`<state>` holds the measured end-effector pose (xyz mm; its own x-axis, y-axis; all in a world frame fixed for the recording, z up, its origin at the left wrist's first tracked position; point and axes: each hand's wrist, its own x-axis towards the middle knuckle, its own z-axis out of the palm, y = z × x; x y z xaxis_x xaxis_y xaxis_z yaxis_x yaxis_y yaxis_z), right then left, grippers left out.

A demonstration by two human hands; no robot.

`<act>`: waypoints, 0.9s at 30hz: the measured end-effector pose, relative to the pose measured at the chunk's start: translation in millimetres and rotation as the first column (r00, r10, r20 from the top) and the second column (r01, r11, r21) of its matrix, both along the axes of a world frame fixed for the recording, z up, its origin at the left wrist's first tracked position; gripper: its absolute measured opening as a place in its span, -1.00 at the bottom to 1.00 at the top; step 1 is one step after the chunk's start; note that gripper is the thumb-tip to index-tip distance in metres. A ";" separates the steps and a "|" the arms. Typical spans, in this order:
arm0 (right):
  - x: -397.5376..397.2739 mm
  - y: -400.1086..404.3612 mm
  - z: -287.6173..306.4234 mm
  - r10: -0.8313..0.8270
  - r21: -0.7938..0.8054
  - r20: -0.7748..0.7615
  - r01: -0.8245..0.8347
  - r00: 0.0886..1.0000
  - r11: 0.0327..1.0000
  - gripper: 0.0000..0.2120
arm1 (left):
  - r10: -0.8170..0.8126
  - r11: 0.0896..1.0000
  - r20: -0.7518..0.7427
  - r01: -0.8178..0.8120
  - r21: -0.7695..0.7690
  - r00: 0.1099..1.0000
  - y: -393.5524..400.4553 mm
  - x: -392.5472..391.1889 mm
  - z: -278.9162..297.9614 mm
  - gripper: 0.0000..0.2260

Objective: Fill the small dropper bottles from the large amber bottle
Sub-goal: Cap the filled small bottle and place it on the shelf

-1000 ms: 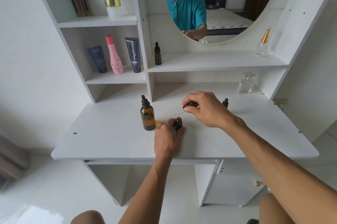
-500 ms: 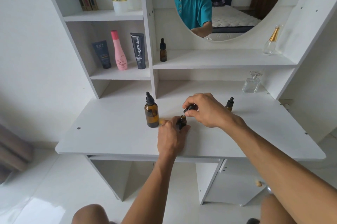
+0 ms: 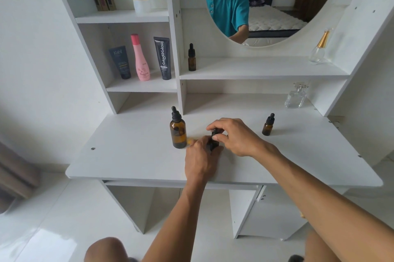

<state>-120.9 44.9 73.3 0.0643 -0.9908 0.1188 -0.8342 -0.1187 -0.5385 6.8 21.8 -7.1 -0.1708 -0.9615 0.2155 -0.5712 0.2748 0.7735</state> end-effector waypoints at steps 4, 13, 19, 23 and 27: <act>-0.9 1.8 -0.3 0.006 0.006 0.016 -0.006 1.000 1.000 -0.72 | -0.001 1.000 -0.002 0.001 0.000 1.000 0.6 -0.1 1.1 -0.79; -2.0 0.4 -0.9 0.038 0.052 -0.069 -0.035 0.997 0.998 -0.64 | -0.002 1.000 0.013 0.002 0.007 1.000 3.1 0.3 3.6 -0.78; -3.5 0.4 -6.9 -0.038 -0.028 0.052 0.039 0.998 0.999 -0.63 | 0.005 1.000 0.022 -0.005 0.005 1.000 2.0 0.8 1.7 -0.78; -7.6 -0.5 -12.0 -0.020 -0.046 0.069 0.023 0.997 0.999 -0.65 | -0.004 1.000 0.016 0.004 0.008 1.000 0.5 0.7 -0.6 -0.79; -7.6 -1.4 -14.0 -0.037 -0.075 0.120 0.046 0.992 0.996 -0.77 | -0.005 1.000 0.020 0.005 0.010 1.000 -2.4 0.6 -4.1 -0.78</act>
<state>-128.5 43.4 59.3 0.0041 -0.9798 0.1999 -0.7700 -0.1307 -0.6245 7.4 19.4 -11.2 -0.1801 -0.9625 0.2028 -0.5852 0.2705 0.7645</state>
